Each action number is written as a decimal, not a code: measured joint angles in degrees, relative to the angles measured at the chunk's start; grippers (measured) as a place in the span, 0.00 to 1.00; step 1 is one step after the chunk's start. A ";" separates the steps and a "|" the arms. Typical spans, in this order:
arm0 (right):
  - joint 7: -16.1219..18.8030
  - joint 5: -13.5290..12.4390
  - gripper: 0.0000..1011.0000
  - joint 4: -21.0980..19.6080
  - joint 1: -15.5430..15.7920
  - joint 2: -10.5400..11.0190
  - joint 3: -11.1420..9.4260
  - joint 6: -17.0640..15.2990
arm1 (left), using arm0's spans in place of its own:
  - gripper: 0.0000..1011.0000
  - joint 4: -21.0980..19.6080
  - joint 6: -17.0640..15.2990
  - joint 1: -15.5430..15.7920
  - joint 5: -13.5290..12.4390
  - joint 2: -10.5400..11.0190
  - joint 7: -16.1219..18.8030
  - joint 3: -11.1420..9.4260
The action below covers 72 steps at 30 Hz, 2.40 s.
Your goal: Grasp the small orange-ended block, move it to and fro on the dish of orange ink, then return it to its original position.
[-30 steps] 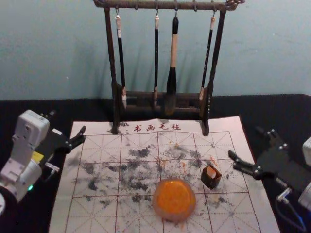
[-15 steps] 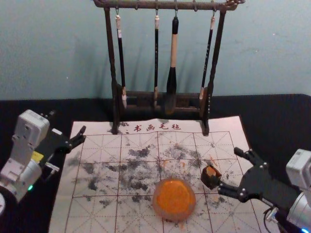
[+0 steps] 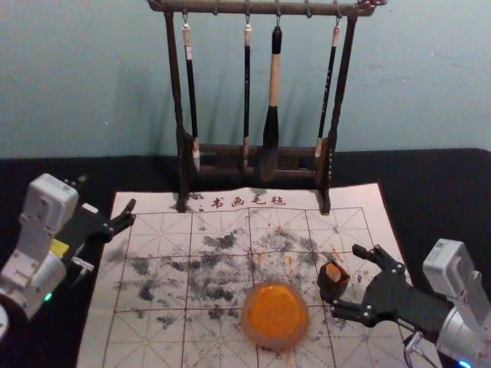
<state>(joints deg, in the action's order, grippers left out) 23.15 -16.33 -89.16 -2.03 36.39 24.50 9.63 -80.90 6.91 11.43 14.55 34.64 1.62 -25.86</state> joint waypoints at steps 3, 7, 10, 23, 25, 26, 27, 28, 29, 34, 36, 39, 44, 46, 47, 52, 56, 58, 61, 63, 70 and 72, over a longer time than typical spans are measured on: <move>0.45 0.24 0.99 0.69 -0.45 -0.69 -0.02 -0.50 | 0.99 0.00 0.00 0.00 0.00 0.00 0.00 0.00; 0.83 0.80 0.99 1.71 -1.12 -1.62 -0.08 -0.92 | 0.99 0.00 0.00 0.00 0.00 0.00 0.00 0.00; 1.07 1.29 0.99 2.55 -1.62 -2.29 -0.21 -1.11 | 0.99 0.00 0.00 0.00 0.00 0.00 0.00 0.00; 2.70 2.37 0.99 4.46 -2.47 -4.18 -0.96 -1.94 | 0.99 0.00 0.00 0.00 0.00 0.00 0.00 0.00; 2.99 2.58 0.99 4.80 -2.64 -4.55 -1.10 -2.22 | 0.99 0.00 0.00 0.00 0.00 0.00 0.00 0.00; 3.08 2.63 0.99 4.91 -2.71 -4.67 -1.14 -2.30 | 0.99 0.00 0.00 0.00 0.00 0.00 0.00 0.00; 3.17 2.69 0.99 5.02 -2.78 -4.79 -1.19 -2.39 | 0.99 0.00 0.00 0.00 0.00 0.00 0.00 0.00; 3.30 2.81 0.99 5.23 -2.88 -5.02 -1.31 -2.50 | 0.99 0.00 0.00 0.00 0.00 0.00 0.00 0.00; 3.30 2.81 0.99 5.23 -2.88 -5.02 -1.31 -2.50 | 0.99 0.00 0.00 0.00 0.00 0.00 0.00 0.00; 3.59 3.28 0.99 5.80 -3.17 -5.89 -1.80 -2.68 | 0.99 0.00 0.00 0.00 0.00 0.00 0.00 0.00; 3.61 3.39 0.99 5.90 -3.17 -6.23 -2.13 -2.68 | 0.99 0.00 0.00 0.00 0.00 0.00 0.00 0.00; 3.61 3.39 0.99 5.90 -3.16 -6.20 -2.12 -2.69 | 0.99 0.00 0.00 0.00 0.00 0.00 0.00 0.00; 3.61 3.40 0.99 5.89 -3.15 -6.12 -2.04 -2.69 | 0.99 0.00 0.00 0.00 0.00 0.00 0.00 0.00; 3.61 3.40 0.99 5.88 -3.14 -6.08 -2.01 -2.68 | 0.99 0.00 0.00 0.00 0.00 0.00 0.00 0.00; 3.61 3.39 0.99 5.87 -3.14 -6.06 -1.99 -2.68 | 0.99 0.00 0.00 0.00 0.00 0.00 0.00 0.00; 3.60 3.39 0.95 5.85 -3.13 -6.03 -1.94 -2.66 | 0.99 0.00 0.00 0.00 0.00 0.00 0.00 0.00; 3.59 3.37 0.85 5.82 -3.13 -6.01 -1.91 -2.65 | 0.99 0.00 0.00 0.00 0.00 0.00 0.00 0.00; 3.58 3.36 0.80 5.81 -3.13 -6.00 -1.89 -2.65 | 0.99 0.00 0.00 0.00 0.00 0.00 0.00 0.00; 3.57 3.34 0.71 5.80 -3.13 -5.98 -1.87 -2.64 | 0.99 0.00 0.00 0.00 0.00 0.00 0.00 0.00; 3.56 3.34 0.65 5.79 -3.13 -5.97 -1.86 -2.63 | 0.99 0.00 0.00 0.00 0.00 0.00 0.00 0.00; 3.55 3.29 0.45 5.79 -3.13 -5.93 -1.84 -2.63 | 0.99 0.00 0.00 0.00 0.00 0.00 0.00 0.00; 3.55 3.29 0.37 5.79 -3.13 -5.93 -1.84 -2.63 | 0.99 0.00 0.00 0.00 0.00 0.00 0.00 0.00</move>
<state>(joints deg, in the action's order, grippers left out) 26.70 -13.05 -83.37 -5.16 30.46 22.66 7.00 -80.90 6.91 11.43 14.55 34.64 1.62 -25.86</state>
